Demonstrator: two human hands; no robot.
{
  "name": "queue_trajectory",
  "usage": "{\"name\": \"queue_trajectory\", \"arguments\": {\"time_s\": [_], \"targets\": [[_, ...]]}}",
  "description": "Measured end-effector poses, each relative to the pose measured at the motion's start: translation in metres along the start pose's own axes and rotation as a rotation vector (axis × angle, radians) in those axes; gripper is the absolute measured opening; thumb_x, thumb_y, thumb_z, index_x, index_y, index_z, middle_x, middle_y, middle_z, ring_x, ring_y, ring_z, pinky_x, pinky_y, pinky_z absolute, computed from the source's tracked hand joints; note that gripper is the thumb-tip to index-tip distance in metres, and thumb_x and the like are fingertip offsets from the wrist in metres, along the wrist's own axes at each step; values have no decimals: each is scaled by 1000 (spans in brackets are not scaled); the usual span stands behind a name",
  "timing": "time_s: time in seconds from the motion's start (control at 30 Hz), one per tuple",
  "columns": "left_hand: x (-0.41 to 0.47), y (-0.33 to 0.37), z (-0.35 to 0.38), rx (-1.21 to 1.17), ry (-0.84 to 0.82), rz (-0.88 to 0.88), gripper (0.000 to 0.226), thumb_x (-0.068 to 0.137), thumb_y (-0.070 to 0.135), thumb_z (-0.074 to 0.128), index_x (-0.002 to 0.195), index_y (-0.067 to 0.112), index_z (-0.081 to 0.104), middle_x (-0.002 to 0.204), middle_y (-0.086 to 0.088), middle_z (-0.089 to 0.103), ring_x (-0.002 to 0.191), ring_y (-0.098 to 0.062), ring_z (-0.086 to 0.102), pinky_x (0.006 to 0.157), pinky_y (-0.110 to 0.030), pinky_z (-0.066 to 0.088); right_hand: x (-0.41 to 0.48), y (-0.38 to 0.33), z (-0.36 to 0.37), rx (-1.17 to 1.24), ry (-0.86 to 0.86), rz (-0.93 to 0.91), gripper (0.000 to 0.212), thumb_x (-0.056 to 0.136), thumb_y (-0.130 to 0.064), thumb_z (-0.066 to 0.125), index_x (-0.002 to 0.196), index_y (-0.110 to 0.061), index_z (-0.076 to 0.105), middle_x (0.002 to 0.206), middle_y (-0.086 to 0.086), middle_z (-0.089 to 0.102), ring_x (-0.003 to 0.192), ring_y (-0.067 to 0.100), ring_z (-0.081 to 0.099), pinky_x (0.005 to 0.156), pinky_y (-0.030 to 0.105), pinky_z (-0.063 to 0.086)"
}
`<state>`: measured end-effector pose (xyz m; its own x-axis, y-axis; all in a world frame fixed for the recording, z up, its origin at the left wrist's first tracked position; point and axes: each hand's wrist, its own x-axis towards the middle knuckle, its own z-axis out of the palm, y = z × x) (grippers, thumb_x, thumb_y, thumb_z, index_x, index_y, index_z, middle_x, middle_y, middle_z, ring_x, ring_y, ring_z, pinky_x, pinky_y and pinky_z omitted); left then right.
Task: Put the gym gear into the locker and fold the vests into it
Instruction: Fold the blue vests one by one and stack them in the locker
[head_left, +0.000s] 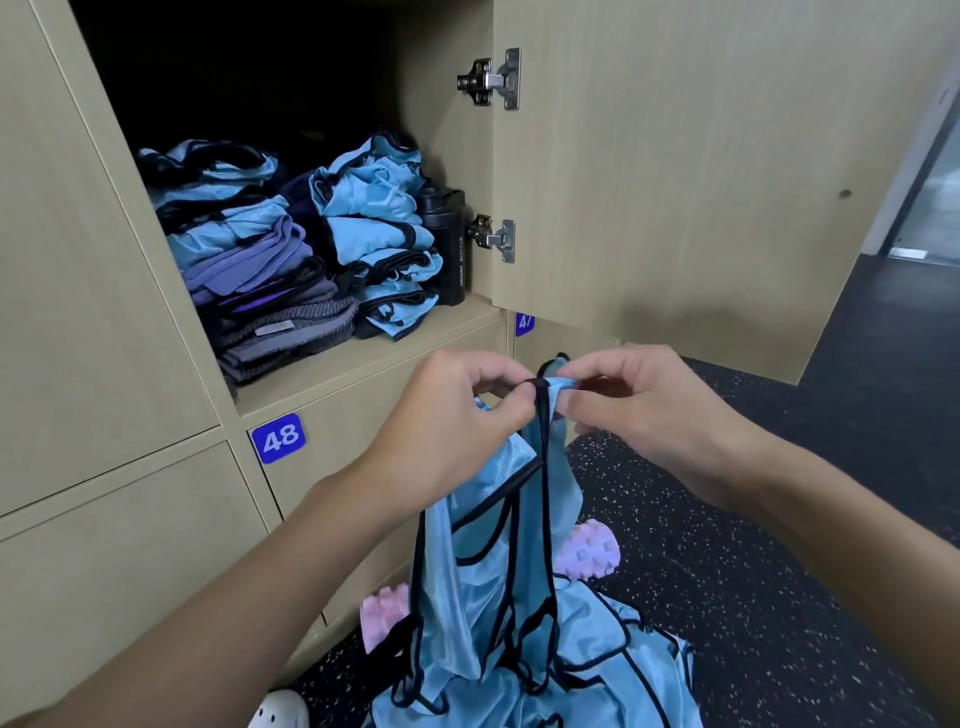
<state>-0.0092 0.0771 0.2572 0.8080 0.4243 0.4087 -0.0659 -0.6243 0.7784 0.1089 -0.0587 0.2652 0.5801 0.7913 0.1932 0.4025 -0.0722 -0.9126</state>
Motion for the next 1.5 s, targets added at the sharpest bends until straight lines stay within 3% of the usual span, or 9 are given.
{"name": "queue_trajectory", "arguments": {"time_s": [0.13,0.27,0.4,0.67,0.87,1.07,1.17,1.33,1.5], "targets": [[0,4,2,-73,-75,-47,5,86,25,74,83,23,78,75,10,74,66,6,61,63,-8,41,2,2,1,-113,115,-49,14,88,-22,72,76,-14,71,81,-6,60,53,-2,42,57,11,33],[1,1,3,-71,-44,-12,4,86,22,76,86,19,77,80,5,75,69,2,63,65,-12,44,5,4,-3,-211,106,-94,19,84,-24,75,74,-10,67,107,-10,60,77,-10,55,78,21,40],[6,1,-3,-97,1,10,8,90,13,71,84,12,76,84,-6,75,72,-12,61,66,-35,48,4,6,-13,-165,4,-70,7,89,-18,71,86,-11,70,86,4,73,74,8,62,75,29,50],[23,1,-19,-92,265,-102,26,95,6,55,78,17,72,73,9,63,56,2,47,52,-9,35,2,-3,-22,-97,152,-158,15,93,-15,64,80,-14,71,73,3,70,61,4,57,59,19,50],[38,0,-22,-150,470,-159,29,100,5,44,81,18,63,74,5,56,54,9,50,51,-7,35,-24,-41,-10,-42,-138,-216,20,76,-35,67,78,-17,75,76,4,73,66,4,60,62,23,51],[36,27,-13,-228,495,-48,22,100,9,48,85,14,64,67,4,58,50,3,49,52,-14,39,-14,-38,14,-57,20,-288,5,83,-29,71,79,-29,74,110,-16,59,104,-10,55,91,12,39],[32,39,-13,-325,457,-28,18,101,6,48,91,5,63,61,-3,56,44,-4,56,46,-17,40,-11,-36,17,-40,-21,-288,11,89,-15,70,83,-21,76,118,-13,67,128,-9,47,111,22,36],[25,41,-15,-411,413,20,18,102,3,44,91,3,57,51,1,49,46,-14,62,49,-18,44,-8,-33,19,-19,73,-252,12,92,-15,67,85,-10,75,93,7,74,97,13,69,89,37,52],[24,30,-22,-318,371,38,15,103,9,47,92,8,57,61,0,57,51,-4,53,53,-14,40,-5,-34,19,-54,233,-208,19,92,-20,68,76,-13,73,63,4,60,61,5,45,60,25,40]]}}
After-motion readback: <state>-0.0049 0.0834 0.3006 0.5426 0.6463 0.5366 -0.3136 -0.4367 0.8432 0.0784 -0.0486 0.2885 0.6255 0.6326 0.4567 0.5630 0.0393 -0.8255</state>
